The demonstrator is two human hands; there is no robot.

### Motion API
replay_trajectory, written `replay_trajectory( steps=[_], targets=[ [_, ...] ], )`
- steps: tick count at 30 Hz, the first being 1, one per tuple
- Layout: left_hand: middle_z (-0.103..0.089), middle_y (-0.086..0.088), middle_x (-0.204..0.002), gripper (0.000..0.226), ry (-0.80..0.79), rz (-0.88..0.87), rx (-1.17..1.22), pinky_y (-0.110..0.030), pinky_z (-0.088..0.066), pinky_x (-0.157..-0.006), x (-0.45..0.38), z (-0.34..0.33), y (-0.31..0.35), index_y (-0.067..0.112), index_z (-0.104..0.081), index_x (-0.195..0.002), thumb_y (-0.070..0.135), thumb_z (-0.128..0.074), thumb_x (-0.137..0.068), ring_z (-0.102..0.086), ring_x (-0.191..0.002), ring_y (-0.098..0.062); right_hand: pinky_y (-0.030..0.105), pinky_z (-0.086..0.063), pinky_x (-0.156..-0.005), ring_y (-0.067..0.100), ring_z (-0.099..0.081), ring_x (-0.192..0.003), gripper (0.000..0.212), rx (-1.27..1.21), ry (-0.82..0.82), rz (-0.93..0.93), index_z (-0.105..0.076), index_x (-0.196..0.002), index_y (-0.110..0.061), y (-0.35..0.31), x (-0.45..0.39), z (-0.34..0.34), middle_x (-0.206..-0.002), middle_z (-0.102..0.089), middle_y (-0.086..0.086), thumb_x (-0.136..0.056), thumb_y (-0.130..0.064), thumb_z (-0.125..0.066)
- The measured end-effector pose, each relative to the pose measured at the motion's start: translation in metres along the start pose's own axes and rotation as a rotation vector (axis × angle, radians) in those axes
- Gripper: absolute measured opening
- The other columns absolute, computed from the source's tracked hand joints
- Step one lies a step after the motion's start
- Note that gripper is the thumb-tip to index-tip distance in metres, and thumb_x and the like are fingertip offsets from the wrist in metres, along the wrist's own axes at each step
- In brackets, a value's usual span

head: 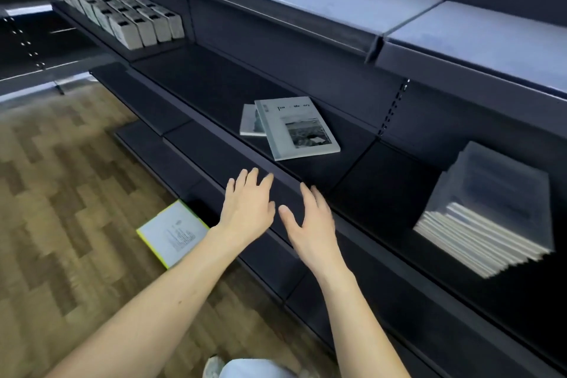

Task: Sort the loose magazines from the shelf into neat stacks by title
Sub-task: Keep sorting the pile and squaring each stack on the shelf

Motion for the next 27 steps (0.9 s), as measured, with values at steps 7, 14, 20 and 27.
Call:
replay_trajectory(
  steps=[7,14,20,27],
  targets=[
    [-0.017,-0.01,-0.161,0.062,-0.03,-0.006,0.064,-0.045,-0.011,-0.121,-0.019,0.001,-0.055,0.022,-0.023,-0.154,0.032,-0.047,-0.098,-0.008,-0.15,-0.029,0.041,-0.023,-0.121,0.012,-0.019,-0.148,0.067,-0.067,-0.053,-0.065,-0.022,-0.156,-0.023,-0.032,-0.023,-0.048,-0.161,-0.024,-0.002,-0.1,-0.046,-0.048],
    [-0.016,-0.01,-0.161,0.059,-0.045,-0.054,0.081,-0.044,-0.011,-0.121,-0.043,0.007,-0.103,0.022,-0.024,-0.154,0.03,-0.046,-0.099,-0.007,-0.15,-0.029,0.022,-0.027,-0.112,0.011,-0.025,-0.146,0.06,-0.095,-0.015,-0.107,-0.027,-0.155,-0.024,-0.061,-0.047,-0.093,-0.159,-0.029,-0.004,-0.101,-0.039,-0.049],
    [-0.017,-0.01,-0.161,0.058,-0.071,-0.065,0.103,-0.044,-0.012,-0.122,-0.062,0.0,-0.133,0.022,-0.025,-0.154,0.03,-0.045,-0.099,-0.008,-0.15,-0.03,0.012,-0.027,-0.103,0.009,-0.029,-0.143,0.057,-0.111,0.009,-0.137,-0.032,-0.153,-0.023,-0.067,-0.066,-0.111,-0.156,-0.031,-0.004,-0.101,-0.036,-0.051],
    [-0.018,-0.011,-0.16,0.058,-0.078,-0.073,0.117,-0.044,-0.012,-0.121,-0.096,-0.008,-0.129,0.023,-0.026,-0.153,0.03,-0.046,-0.099,-0.008,-0.15,-0.03,0.024,-0.031,-0.107,0.017,-0.037,-0.139,0.052,-0.074,0.134,-0.177,-0.04,-0.149,-0.019,-0.055,-0.112,-0.098,-0.154,-0.035,0.005,-0.101,-0.032,-0.052]
  ],
)
Point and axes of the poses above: each hand's wrist, its own x-axis away from the middle knuckle, its own z-axis out of the back of the hand, y = z × x, the point moved 4 cm from there along -x, towards the middle knuckle
